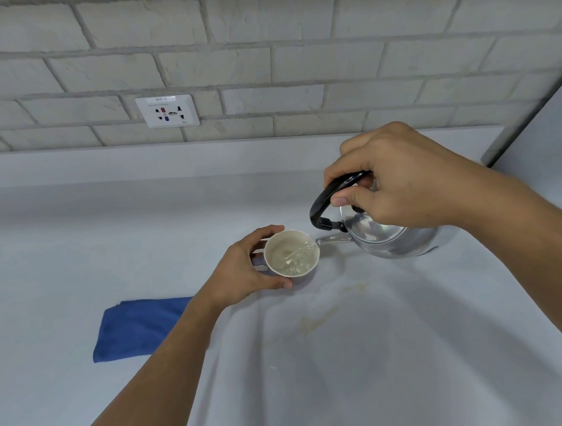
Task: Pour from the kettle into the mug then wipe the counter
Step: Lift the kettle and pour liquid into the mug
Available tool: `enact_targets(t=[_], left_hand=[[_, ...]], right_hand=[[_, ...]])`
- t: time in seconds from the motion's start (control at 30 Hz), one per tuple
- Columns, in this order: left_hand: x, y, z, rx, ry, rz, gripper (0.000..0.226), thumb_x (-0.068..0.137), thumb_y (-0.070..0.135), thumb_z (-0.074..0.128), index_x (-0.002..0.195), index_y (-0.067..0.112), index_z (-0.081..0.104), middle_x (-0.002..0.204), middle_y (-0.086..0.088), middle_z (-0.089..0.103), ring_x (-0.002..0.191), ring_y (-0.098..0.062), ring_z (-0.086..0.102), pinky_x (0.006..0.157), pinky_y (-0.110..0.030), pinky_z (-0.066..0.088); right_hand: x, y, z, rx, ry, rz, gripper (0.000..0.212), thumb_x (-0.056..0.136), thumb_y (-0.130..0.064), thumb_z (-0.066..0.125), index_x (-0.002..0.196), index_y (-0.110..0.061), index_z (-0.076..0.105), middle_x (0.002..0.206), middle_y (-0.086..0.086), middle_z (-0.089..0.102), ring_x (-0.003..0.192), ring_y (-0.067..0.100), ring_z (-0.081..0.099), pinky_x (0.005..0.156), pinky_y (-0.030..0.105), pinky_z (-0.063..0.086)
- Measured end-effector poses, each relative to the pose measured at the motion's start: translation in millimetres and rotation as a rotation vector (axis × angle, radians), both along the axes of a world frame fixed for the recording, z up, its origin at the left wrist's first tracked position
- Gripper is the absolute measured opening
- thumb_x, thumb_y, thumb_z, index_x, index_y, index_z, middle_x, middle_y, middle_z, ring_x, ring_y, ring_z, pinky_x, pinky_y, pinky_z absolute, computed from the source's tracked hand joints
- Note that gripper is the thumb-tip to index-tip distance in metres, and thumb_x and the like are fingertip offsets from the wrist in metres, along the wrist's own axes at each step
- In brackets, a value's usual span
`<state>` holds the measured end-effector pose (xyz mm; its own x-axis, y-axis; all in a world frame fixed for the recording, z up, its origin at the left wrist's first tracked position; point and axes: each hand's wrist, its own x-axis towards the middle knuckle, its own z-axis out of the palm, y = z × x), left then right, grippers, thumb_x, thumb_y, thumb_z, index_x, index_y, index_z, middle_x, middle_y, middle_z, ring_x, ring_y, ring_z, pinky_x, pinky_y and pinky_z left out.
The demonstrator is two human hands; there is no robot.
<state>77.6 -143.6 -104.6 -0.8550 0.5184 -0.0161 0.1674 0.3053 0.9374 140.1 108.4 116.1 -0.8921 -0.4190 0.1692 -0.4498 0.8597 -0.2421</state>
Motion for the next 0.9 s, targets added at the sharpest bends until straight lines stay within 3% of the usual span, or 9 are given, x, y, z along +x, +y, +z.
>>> enact_targets(t=[0.57, 0.77, 0.9], left_hand=[[-0.4, 0.1, -0.2, 0.003, 0.0, -0.009, 0.099, 0.054, 0.023, 0.106, 0.14, 0.038, 0.06, 0.134, 0.011, 0.069, 0.125, -0.008, 0.066, 0.095, -0.017, 0.055], [-0.2, -0.1, 0.1, 0.0, 0.005, -0.007, 0.099, 0.052, 0.026, 0.106, 0.139, 0.041, 0.06, 0.134, 0.015, 0.069, 0.125, -0.007, 0.065, 0.096, -0.018, 0.055], [0.2, 0.1, 0.7, -0.001, -0.001, -0.001, 0.099, 0.053, 0.026, 0.106, 0.139, 0.041, 0.06, 0.133, 0.016, 0.069, 0.124, -0.005, 0.066, 0.094, -0.015, 0.055]], right_hand=[[-5.7, -5.2, 7.0, 0.065, -0.01, 0.017, 0.005, 0.089, -0.034, 0.07, 0.09, -0.034, 0.075, 0.071, -0.015, 0.053, 0.071, -0.004, 0.048, 0.061, 0.023, 0.034], [-7.5, -8.3, 8.2, 0.089, -0.01, 0.019, 0.005, 0.088, -0.035, 0.069, 0.088, -0.032, 0.074, 0.07, -0.015, 0.051, 0.072, 0.0, 0.049, 0.065, 0.034, 0.044], [-8.8, -5.7, 5.4, 0.085, -0.004, 0.02, 0.005, 0.088, -0.034, 0.069, 0.088, -0.032, 0.074, 0.07, -0.015, 0.052, 0.072, -0.001, 0.048, 0.064, 0.029, 0.038]])
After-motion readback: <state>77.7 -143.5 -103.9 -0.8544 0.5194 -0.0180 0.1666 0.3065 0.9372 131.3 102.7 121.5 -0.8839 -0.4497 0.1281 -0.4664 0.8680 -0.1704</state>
